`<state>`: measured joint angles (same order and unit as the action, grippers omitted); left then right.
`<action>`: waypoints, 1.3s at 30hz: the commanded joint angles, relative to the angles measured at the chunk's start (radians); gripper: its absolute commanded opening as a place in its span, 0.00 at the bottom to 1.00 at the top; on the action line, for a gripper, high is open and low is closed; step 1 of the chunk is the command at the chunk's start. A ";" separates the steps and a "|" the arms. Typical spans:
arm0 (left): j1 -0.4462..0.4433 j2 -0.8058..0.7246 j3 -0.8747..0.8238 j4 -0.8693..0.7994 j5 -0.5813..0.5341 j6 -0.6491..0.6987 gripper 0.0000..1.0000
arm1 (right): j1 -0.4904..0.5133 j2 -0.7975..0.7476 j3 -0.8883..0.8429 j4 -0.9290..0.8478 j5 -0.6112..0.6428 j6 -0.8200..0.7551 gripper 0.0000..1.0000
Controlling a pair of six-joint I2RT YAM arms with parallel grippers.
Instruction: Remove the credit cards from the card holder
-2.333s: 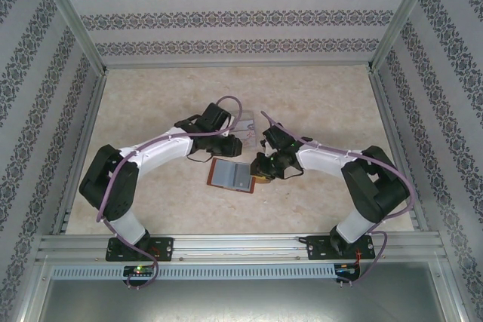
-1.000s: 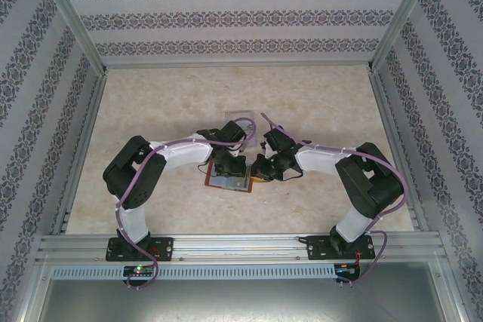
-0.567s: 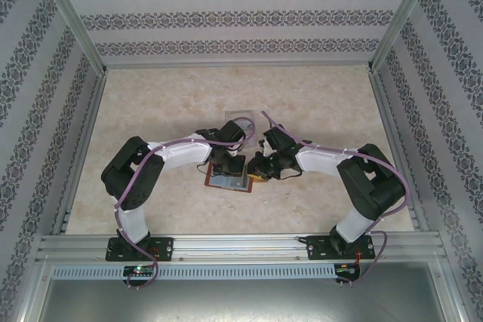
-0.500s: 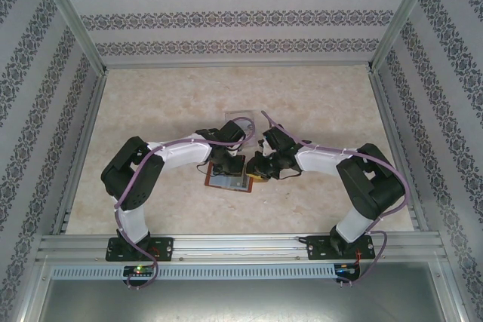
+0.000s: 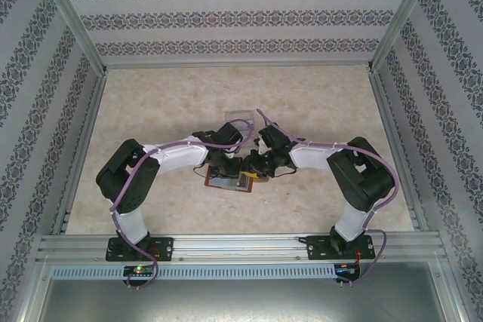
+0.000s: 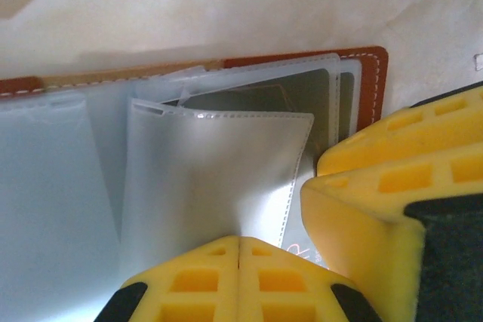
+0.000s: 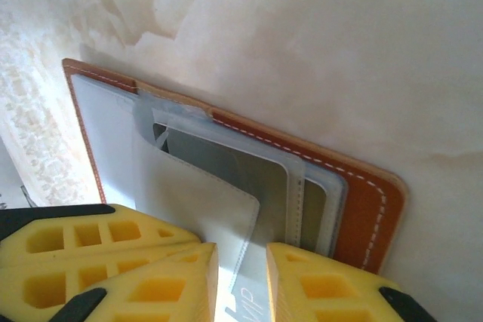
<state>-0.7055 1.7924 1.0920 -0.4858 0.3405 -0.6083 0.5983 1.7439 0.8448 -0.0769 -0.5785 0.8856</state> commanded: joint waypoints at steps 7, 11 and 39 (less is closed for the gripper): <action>0.017 -0.120 -0.022 -0.016 -0.041 0.002 0.01 | 0.009 0.031 0.035 0.011 -0.017 0.004 0.30; 0.039 -0.181 -0.034 -0.029 -0.069 0.011 0.01 | 0.009 0.033 0.043 0.007 -0.022 0.001 0.30; 0.102 -0.116 -0.182 0.266 0.312 -0.096 0.01 | 0.004 -0.034 0.041 -0.033 0.043 0.013 0.29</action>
<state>-0.6003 1.6566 0.9138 -0.2913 0.5888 -0.6758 0.6109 1.7626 0.8936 -0.0940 -0.5724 0.8886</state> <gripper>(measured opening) 0.047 0.294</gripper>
